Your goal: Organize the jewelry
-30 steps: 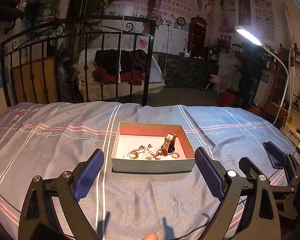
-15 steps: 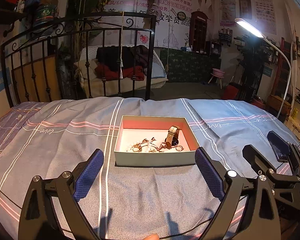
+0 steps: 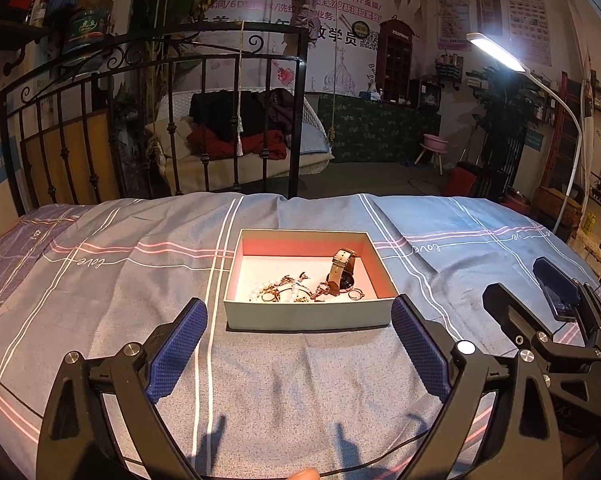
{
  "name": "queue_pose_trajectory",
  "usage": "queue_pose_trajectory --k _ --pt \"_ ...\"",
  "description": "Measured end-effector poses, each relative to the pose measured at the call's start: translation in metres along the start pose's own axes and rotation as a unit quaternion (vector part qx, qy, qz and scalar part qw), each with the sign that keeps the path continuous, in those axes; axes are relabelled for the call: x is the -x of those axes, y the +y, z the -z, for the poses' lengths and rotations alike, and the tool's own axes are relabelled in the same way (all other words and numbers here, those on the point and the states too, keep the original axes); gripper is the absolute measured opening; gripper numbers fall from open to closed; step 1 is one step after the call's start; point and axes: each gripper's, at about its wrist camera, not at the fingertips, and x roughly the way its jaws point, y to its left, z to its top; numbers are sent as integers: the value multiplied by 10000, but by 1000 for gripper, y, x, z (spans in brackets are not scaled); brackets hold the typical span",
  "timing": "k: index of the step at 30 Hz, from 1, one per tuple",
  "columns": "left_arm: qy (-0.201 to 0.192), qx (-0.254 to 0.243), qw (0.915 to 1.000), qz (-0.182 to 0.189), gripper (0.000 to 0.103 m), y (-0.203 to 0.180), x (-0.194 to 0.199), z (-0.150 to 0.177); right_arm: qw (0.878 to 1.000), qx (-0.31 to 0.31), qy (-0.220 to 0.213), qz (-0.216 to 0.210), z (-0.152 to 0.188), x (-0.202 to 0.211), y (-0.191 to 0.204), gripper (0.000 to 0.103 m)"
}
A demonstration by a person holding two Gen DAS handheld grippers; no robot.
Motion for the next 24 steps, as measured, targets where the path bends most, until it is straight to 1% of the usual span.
queue_pose_trajectory --k 12,24 --pt "34 20 10000 1 96 2 1 0 10000 23 83 -6 0 -2 2 97" --pt "21 -31 10000 -57 96 -1 0 1 10000 15 97 -20 1 -2 2 97"
